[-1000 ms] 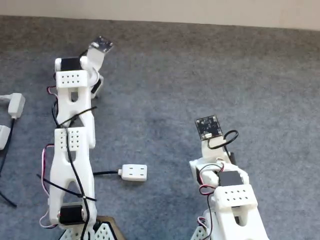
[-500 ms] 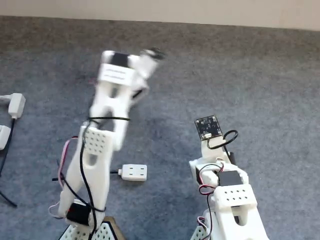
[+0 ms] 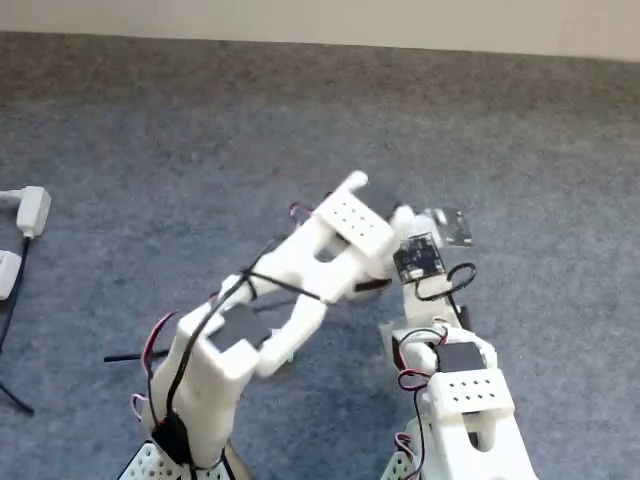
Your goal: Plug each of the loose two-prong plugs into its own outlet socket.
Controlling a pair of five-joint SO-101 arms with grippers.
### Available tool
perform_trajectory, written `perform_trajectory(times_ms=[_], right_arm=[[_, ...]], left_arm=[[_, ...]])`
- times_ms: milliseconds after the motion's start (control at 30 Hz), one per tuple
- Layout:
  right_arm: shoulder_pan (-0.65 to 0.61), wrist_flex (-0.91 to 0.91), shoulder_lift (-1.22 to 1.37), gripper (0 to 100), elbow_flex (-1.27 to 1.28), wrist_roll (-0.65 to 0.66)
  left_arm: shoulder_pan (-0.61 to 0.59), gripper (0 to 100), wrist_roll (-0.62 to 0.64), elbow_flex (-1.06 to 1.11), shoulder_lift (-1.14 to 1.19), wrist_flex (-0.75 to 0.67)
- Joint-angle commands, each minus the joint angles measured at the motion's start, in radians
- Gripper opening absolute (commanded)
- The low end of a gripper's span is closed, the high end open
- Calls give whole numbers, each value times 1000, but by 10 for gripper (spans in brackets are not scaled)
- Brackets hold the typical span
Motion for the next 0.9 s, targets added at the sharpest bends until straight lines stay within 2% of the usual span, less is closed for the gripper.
perform_trajectory(times_ms=[0,133,333,400,733,867], right_arm=[[-8,-16,-18,361,-8,8],[-8,-16,-18,361,-8,8],[-8,-16,-18,361,-8,8],[-8,-16,-18,361,-8,8],[10,-7,-19,361,-18,2],[24,67,-54,361,-117,-5]], left_arm=[[53,4,11,268,-225,-137],[39,14,11,438,-358,-195],[-15,246,12,542,-486,-198],[-50,281,14,552,-507,-196],[-223,256,14,545,-512,-206],[-272,256,12,553,-492,-270]])
